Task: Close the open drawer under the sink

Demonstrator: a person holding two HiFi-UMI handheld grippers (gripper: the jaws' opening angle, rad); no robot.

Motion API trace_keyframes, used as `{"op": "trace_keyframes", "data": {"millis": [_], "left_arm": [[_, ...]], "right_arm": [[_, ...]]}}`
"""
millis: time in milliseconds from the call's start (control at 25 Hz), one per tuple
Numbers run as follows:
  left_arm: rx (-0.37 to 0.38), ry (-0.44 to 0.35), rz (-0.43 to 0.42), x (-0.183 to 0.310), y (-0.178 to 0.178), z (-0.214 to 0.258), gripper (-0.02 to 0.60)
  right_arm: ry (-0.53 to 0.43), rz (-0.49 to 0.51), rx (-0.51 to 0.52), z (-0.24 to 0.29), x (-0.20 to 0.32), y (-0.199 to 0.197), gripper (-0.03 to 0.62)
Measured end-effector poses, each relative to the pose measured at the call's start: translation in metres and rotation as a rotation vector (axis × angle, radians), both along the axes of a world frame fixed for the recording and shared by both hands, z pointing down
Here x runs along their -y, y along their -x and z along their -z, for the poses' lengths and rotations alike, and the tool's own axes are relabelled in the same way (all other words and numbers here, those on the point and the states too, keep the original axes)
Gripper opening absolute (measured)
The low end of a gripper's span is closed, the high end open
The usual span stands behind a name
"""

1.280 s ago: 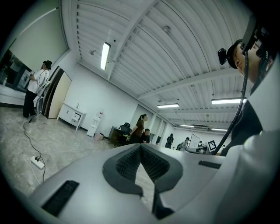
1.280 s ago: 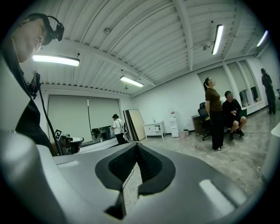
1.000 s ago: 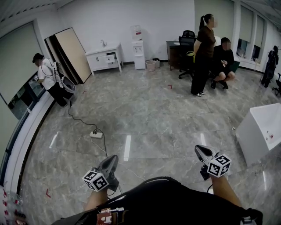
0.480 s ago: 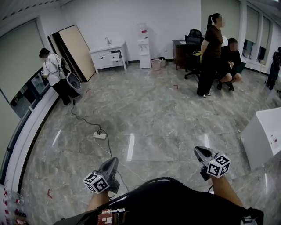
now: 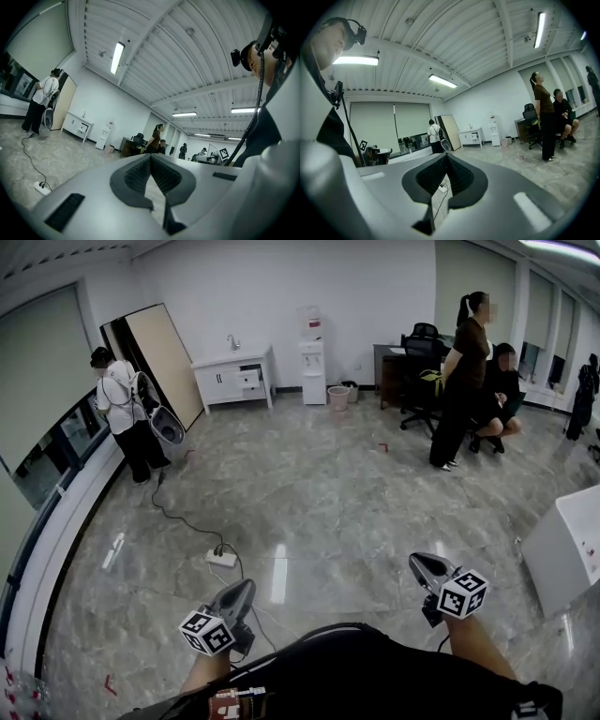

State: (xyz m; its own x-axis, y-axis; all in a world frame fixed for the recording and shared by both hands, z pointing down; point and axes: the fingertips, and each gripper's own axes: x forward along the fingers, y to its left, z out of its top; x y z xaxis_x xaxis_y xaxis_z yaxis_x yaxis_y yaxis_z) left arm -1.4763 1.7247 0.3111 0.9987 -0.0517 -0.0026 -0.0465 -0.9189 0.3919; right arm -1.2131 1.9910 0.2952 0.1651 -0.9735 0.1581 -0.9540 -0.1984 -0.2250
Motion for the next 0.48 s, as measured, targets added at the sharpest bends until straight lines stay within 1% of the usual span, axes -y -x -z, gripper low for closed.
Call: {"op": "trace_keyframes", "data": {"millis": [120, 200, 360, 480], "left_arm": [[-0.003, 0.007, 0.006, 0.037, -0.001, -0.008, -0.008], [-0.001, 0.021, 0.012, 0.053, -0.005, -0.015, -0.008], [0.018, 0.055, 0.026, 0.076, -0.024, -0.028, -0.008], [0.030, 0.062, 0.045, 0.089, -0.045, -0.032, -0.008]], "right_arm": [[0.036, 0.036, -0.007, -0.012, 0.042, 0.011, 0.002], [0.061, 0.050, -0.005, -0.019, 0.058, 0.008, 0.002], [0.076, 0.042, 0.018, -0.025, 0.079, -0.021, 0.002], [0.075, 0.056, 0.034, -0.029, 0.098, -0.052, 0.002]]}}
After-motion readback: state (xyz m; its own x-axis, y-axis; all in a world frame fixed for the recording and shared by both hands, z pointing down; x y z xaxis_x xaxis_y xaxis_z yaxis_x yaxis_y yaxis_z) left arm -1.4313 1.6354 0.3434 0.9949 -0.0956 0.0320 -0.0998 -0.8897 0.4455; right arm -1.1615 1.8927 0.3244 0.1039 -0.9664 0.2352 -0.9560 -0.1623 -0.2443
